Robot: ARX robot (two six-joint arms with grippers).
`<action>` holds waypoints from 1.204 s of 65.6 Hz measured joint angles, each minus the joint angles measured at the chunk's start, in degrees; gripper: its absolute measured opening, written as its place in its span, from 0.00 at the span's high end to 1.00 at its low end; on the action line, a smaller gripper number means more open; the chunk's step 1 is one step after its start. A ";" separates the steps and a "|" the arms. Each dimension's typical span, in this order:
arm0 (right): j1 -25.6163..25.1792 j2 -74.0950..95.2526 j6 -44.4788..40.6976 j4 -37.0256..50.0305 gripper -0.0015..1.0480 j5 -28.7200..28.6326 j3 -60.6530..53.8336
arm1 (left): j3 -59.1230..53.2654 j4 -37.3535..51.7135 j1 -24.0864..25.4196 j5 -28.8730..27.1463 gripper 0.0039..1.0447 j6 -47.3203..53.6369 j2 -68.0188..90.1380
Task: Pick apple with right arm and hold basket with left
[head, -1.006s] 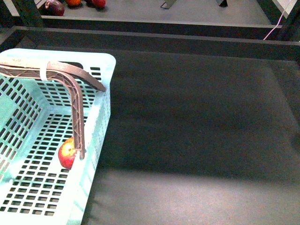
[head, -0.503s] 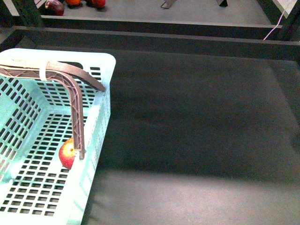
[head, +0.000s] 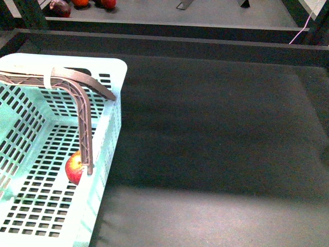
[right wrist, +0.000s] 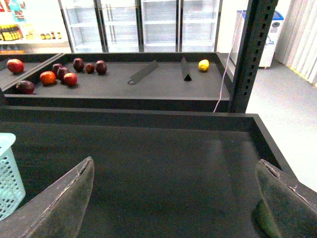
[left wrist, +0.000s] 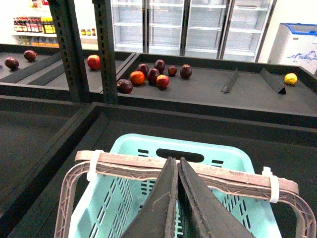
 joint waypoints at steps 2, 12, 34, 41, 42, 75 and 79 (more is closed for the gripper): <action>0.00 0.00 0.00 0.00 0.08 0.02 0.00 | 0.00 -1.05 0.00 0.00 0.97 0.02 -1.05; 0.00 0.00 0.00 0.00 0.08 0.02 0.00 | -0.02 -6.43 0.00 0.00 0.97 0.02 -6.93; 0.00 0.00 0.00 0.00 0.08 0.00 0.00 | -0.02 -16.26 0.02 0.00 0.97 0.02 -17.03; 0.00 0.00 0.00 0.00 0.08 0.00 0.00 | -0.02 -19.02 0.02 0.00 0.97 0.04 -19.80; 0.00 0.00 0.00 0.00 0.08 0.00 0.00 | -0.02 -19.32 0.02 0.00 0.97 0.04 -20.13; 0.00 0.00 0.00 0.00 0.08 0.00 0.00 | 0.00 -32.79 0.02 -0.02 0.97 0.07 -33.20; 0.00 0.00 0.00 0.00 0.08 0.00 0.00 | 0.00 -32.79 0.02 -0.02 0.97 0.07 -33.22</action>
